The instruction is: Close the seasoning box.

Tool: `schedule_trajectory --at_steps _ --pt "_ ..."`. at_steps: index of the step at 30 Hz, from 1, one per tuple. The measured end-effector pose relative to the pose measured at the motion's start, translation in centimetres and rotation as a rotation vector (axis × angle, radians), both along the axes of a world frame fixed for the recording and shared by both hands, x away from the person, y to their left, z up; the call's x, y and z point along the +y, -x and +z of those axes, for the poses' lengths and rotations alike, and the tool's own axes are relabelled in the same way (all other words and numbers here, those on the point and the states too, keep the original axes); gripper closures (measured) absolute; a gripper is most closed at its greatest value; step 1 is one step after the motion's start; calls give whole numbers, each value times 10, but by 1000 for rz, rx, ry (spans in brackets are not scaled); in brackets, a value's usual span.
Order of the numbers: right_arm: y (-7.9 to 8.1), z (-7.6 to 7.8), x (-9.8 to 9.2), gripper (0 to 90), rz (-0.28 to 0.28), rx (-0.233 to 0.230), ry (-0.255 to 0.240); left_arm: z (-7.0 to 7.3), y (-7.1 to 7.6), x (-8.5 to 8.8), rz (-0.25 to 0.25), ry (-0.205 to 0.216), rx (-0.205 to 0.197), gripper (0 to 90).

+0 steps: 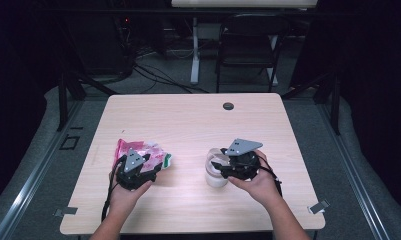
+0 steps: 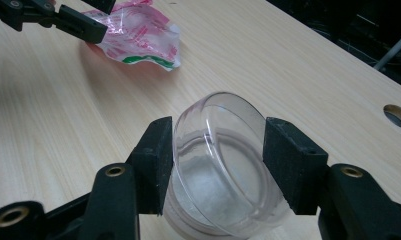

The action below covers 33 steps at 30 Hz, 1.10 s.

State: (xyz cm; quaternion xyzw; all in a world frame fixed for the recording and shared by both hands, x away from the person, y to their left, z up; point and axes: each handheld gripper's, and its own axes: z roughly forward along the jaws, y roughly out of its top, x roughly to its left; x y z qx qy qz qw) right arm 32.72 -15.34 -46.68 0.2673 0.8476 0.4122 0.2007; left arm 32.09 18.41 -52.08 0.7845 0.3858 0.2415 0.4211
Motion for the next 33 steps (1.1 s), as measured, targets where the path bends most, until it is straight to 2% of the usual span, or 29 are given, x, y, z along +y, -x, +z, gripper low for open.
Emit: schedule_trajectory --at_steps 8,11,22,28,33 --pt "1 -3 4 450 12 18 13 0 0 0 8 -7 -4 434" --pt "0 -4 5 450 21 27 -3 0 -1 1 9 -1 2 435" --pt "0 -3 4 450 19 32 -10 1 -1 2 10 16 2 435" --pt "0 -2 3 449 20 28 -20 2 0 1 5 8 0 434" --pt "-1 2 -1 442 15 42 -30 4 0 2 7 20 1 432"
